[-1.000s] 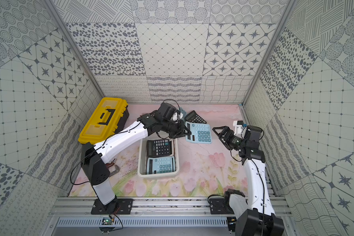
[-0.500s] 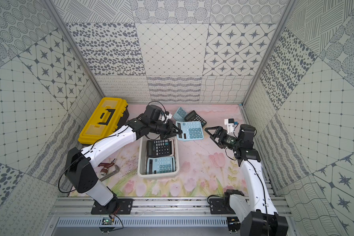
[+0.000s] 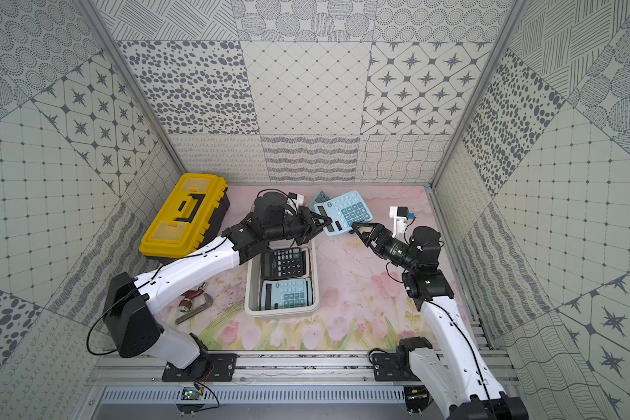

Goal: Put the calculator in the storage box
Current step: Pick up the calculator from the center of the board.

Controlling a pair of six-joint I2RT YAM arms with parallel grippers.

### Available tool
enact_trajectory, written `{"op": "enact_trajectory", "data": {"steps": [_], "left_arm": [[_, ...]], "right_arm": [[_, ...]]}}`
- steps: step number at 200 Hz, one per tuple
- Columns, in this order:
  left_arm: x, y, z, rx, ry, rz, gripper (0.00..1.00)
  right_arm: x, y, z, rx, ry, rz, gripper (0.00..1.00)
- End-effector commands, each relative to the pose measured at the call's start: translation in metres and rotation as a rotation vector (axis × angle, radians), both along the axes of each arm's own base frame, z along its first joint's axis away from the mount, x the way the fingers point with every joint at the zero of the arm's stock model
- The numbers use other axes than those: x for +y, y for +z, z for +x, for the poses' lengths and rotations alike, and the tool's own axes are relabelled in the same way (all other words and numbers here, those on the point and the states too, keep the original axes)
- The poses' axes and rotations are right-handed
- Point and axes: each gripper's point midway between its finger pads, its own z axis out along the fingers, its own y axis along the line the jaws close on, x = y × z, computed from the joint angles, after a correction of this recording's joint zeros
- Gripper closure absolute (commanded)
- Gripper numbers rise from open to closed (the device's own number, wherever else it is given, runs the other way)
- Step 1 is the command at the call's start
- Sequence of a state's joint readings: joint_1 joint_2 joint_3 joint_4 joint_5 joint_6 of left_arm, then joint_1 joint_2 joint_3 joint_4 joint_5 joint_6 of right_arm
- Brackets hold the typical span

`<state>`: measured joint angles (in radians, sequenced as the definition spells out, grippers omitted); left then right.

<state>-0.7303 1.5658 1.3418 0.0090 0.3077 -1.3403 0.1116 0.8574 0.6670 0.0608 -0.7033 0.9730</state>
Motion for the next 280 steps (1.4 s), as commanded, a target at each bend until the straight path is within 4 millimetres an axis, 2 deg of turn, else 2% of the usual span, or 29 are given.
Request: {"op": "enact_trajectory", "data": {"steps": [1, 36, 92, 138, 162, 179, 213, 230, 240, 280], "left_arm": [[-0.016, 0.046, 0.01, -0.111, 0.091, -0.157, 1.0], [-0.03, 0.052, 0.001, -0.151, 0.092, -0.175, 1.0], [-0.044, 0.045, -0.004, -0.152, 0.072, -0.178, 1.0], [-0.047, 0.044, -0.005, -0.161, 0.071, -0.179, 1.0], [-0.048, 0.037, -0.006, -0.151, 0.063, -0.158, 1.0], [-0.048, 0.034, -0.008, -0.147, 0.053, -0.136, 0.82], [-0.047, 0.025, -0.011, -0.138, 0.004, -0.052, 0.27], [-0.042, 0.017, -0.01, -0.12, -0.033, -0.004, 0.07], [-0.035, 0.01, -0.009, -0.104, -0.051, 0.023, 0.01], [0.002, -0.009, -0.003, -0.064, -0.152, 0.085, 0.0]], "right_arm": [[-0.007, 0.028, 0.006, -0.114, -0.072, 0.065, 0.03], [-0.007, 0.029, 0.008, -0.128, -0.092, 0.105, 0.15], [0.0, 0.028, 0.008, -0.155, -0.086, 0.162, 0.35], [0.009, 0.037, 0.005, -0.186, -0.078, 0.18, 0.58], [0.009, 0.037, 0.005, -0.192, -0.086, 0.177, 0.69], [0.007, 0.032, 0.006, -0.176, -0.097, 0.159, 0.73], [0.006, 0.028, 0.008, -0.154, -0.106, 0.1, 0.77], [0.004, 0.028, 0.008, -0.143, -0.103, 0.064, 0.79], [0.002, 0.027, 0.009, -0.13, -0.1, 0.05, 0.8], [-0.005, 0.02, 0.012, -0.084, -0.038, 0.001, 0.81]]}}
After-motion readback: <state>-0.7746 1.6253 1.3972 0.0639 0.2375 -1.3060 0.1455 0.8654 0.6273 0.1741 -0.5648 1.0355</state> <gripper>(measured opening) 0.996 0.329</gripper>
